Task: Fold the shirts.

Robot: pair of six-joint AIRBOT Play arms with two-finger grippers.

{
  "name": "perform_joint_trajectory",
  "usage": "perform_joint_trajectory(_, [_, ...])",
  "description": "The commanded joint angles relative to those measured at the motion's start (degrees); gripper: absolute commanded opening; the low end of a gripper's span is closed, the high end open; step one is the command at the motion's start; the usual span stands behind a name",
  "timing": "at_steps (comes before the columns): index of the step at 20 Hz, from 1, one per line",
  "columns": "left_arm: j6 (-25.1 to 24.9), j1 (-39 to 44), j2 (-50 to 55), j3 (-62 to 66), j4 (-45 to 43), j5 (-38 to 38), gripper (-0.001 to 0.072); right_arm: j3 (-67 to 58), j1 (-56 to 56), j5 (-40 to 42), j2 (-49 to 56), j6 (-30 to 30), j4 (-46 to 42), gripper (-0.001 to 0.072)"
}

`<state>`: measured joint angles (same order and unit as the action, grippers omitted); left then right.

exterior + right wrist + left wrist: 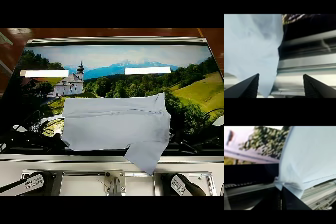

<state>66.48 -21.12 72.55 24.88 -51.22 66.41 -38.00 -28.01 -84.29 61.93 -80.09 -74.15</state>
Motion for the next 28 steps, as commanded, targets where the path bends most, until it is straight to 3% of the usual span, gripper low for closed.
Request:
perform_joint_trajectory(1, [-1.6, 0.1, -2.5, 0.0, 0.5, 2.7, 0.004, 6.3, 0.0, 2.0, 0.0, 2.4, 5.3, 0.0675])
perform_joint_trajectory(3, [-4.0, 0.1, -4.5, 0.0, 0.9, 3.1, 0.004, 9.6, 0.0, 7.8, 0.0, 2.3, 9.2, 0.0674])
perform_joint_trajectory(9, [-3.8, 0.1, -5.2, 0.0, 1.0, 3.2, 0.004, 15.5, 0.1, 18.7, 0.0, 1.6, 14.4, 0.0643])
perform_joint_trajectory(11, [-3.8, 0.1, -5.2, 0.0, 1.7, 2.6, 0.0041, 16.9, 2.0, 20.9, 0.0, 1.6, 14.0, 0.0549])
perform_joint_trajectory(12, [-3.8, 0.1, -5.2, 0.0, 2.0, 2.3, 0.004, 17.1, 3.5, 21.7, 0.0, 1.6, 13.9, 0.0538])
perform_joint_trajectory(14, [-3.8, 0.1, -5.2, 0.0, 2.2, 1.5, 0.004, 16.8, 5.9, 21.6, 0.0, 1.8, 14.2, 0.0177])
perform_joint_trajectory(15, [-3.9, 0.1, -5.2, 0.1, 2.2, 1.0, 0.004, 16.2, 6.3, 21.0, 0.0, 2.2, 14.3, 0.0071])
perform_joint_trajectory(18, [-4.3, 0.1, -5.2, 3.2, 1.6, 0.8, 0.004, 11.0, 6.3, 16.7, 0.0, 7.7, 16.9, 0.0069])
perform_joint_trajectory(21, [-4.2, 0.1, -6.5, 10.9, 1.9, 1.0, 0.004, 2.3, 6.3, 13.4, 0.0, 10.8, 26.3, 0.0068])
perform_joint_trajectory(24, [-2.0, 0.2, -6.6, 20.7, 1.8, 0.5, 0.0039, -5.1, 6.3, 18.2, 0.0, 9.3, 35.5, 0.0067])
perform_joint_trajectory(28, [0.9, 2.9, -2.9, 30.0, 2.0, -5.7, 0.0039, -11.6, 7.0, 26.7, 3.5, 7.0, 36.2, 0.0067])
